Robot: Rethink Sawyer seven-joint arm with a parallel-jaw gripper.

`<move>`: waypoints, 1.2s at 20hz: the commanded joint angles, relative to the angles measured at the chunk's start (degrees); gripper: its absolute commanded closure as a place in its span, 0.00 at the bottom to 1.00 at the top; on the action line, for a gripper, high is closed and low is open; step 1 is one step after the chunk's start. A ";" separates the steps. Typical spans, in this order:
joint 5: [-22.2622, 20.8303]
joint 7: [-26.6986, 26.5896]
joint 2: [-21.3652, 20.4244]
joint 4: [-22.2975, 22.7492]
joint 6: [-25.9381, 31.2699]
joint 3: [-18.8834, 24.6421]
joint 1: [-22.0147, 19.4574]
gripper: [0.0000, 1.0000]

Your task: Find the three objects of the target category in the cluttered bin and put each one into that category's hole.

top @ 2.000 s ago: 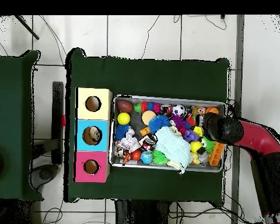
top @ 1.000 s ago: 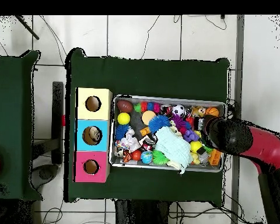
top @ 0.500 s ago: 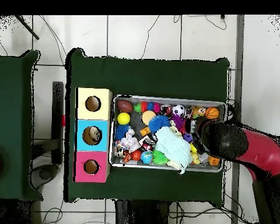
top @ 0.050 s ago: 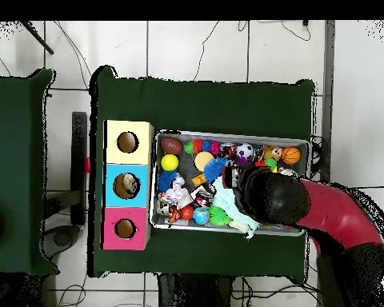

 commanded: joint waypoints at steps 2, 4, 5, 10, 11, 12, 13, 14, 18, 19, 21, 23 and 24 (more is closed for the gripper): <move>5.58 13.50 -4.97 9.41 4.19 -3.85 4.83 1.00; 6.65 14.80 -5.89 9.66 4.50 -5.13 6.80 1.00; 7.22 15.40 -6.39 9.93 4.46 -5.74 7.82 1.00; 10.05 18.12 -7.09 10.86 3.66 -8.33 12.55 1.00; 10.45 18.58 -7.18 11.01 3.33 -8.97 13.61 1.00; 10.80 19.17 -7.07 10.94 3.10 -9.52 14.56 1.00; 11.27 19.50 -6.90 11.01 2.90 -9.96 15.29 1.00; 11.70 20.01 -6.76 10.93 2.71 -10.43 16.22 1.00; 13.54 22.35 -6.30 10.52 1.62 -11.85 20.08 1.00; 13.87 23.30 -6.46 10.20 1.90 -12.45 21.27 1.00; 14.27 25.42 -6.83 9.29 2.74 -13.87 23.87 1.00; 14.51 27.61 -7.04 8.16 3.74 -15.34 26.54 1.00; 14.68 28.64 -7.04 7.62 4.18 -15.99 27.79 1.00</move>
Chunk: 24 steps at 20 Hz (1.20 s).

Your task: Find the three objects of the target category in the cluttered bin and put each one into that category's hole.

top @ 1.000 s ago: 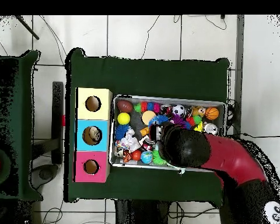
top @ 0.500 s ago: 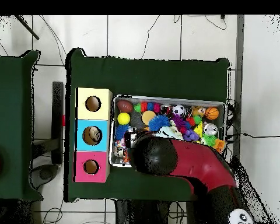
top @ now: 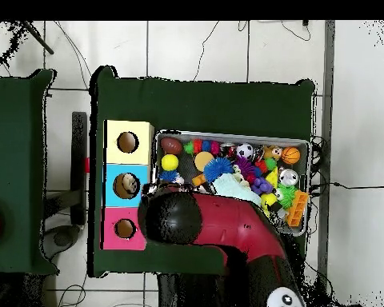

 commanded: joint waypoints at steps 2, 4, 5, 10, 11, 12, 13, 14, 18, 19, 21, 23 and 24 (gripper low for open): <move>3.21 21.60 -0.29 0.52 4.19 -5.93 7.12 1.00; 3.51 23.18 0.60 -0.31 3.79 -6.97 9.31 1.00; 3.68 23.88 1.03 -0.52 3.38 -7.47 10.33 1.00; 4.85 27.23 3.22 -1.78 1.53 -8.87 14.44 1.00; 5.04 27.75 3.48 -2.01 1.40 -9.20 15.09 1.00; 5.24 28.27 3.75 -2.25 1.26 -9.53 15.75 1.00; 5.38 28.54 4.16 -2.52 1.00 -9.79 16.17 1.00; 5.48 28.77 4.67 -2.81 0.70 -10.03 16.57 1.00; 5.54 28.47 8.42 -4.16 -2.29 -10.57 16.99 1.00; 5.32 28.36 9.56 -4.65 -3.44 -10.77 17.06 1.00; 5.39 28.33 11.53 -5.07 -5.25 -10.67 17.08 1.00; 5.22 28.59 12.69 -5.33 -6.71 -11.01 17.43 1.00; 5.21 28.68 13.24 -5.44 -7.38 -11.15 17.58 1.00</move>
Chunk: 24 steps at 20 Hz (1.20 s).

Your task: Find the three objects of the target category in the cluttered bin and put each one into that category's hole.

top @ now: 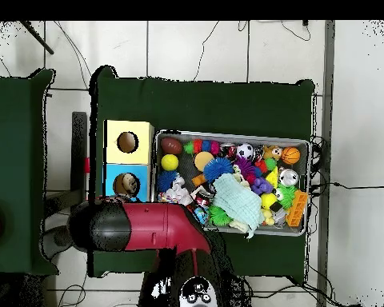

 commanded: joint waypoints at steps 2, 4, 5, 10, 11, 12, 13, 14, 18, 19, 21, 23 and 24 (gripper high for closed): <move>2.12 13.47 8.07 -2.97 -7.52 -1.57 -0.41 1.00; 2.21 13.56 9.23 -2.71 -9.27 -1.70 0.00 1.00; 2.53 13.79 9.95 -2.64 -10.30 -1.70 0.18 1.00; 4.18 14.39 11.66 -1.96 -13.71 -1.58 1.71 1.00; 4.54 14.55 12.10 -2.01 -14.48 -1.66 2.22 1.00; 5.10 14.73 12.37 -2.25 -14.54 -1.78 2.68 1.00; 5.67 14.90 12.64 -2.50 -14.60 -1.90 3.13 1.00; 6.18 15.24 12.59 -2.76 -14.20 -2.34 3.81 1.00; 8.32 16.28 12.54 -3.74 -12.83 -3.93 6.30 1.00; 8.80 16.31 12.44 -3.69 -12.72 -4.16 6.73 1.00; 9.65 16.25 12.25 -3.59 -12.50 -4.56 7.57 1.00; 10.22 15.44 12.01 -3.86 -11.77 -4.78 7.65 1.00; 10.39 15.12 11.88 -4.02 -11.47 -4.98 7.80 1.00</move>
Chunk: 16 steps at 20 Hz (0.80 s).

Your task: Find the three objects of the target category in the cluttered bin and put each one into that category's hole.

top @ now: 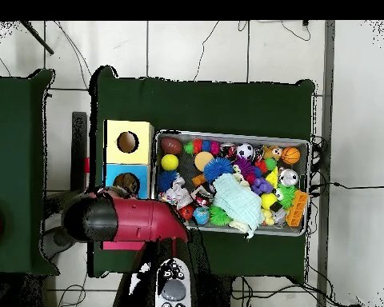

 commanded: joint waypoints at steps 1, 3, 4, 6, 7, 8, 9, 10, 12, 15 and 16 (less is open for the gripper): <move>3.44 15.03 3.52 -1.42 -1.10 -0.55 0.95 1.00; 4.03 15.37 3.37 -1.94 -0.09 -1.37 1.86 1.00; 4.22 15.38 3.35 -2.27 0.30 -1.81 2.22 1.00; 4.54 15.12 3.74 -3.36 0.91 -2.47 2.68 1.00; 4.61 14.86 3.98 -3.71 1.04 -2.74 2.81 1.00; 4.67 14.69 4.30 -4.27 1.11 -3.10 2.95 1.00; 4.92 14.61 4.69 -4.33 0.57 -3.17 3.00 1.00; 4.79 14.43 5.13 -5.27 0.91 -3.87 3.31 1.00; 5.04 14.02 5.50 -5.32 -0.10 -3.92 3.25 1.00; 4.86 13.31 6.44 -8.15 1.58 -4.70 3.27 1.00; 4.77 13.17 6.62 -8.82 2.04 -4.98 3.36 1.00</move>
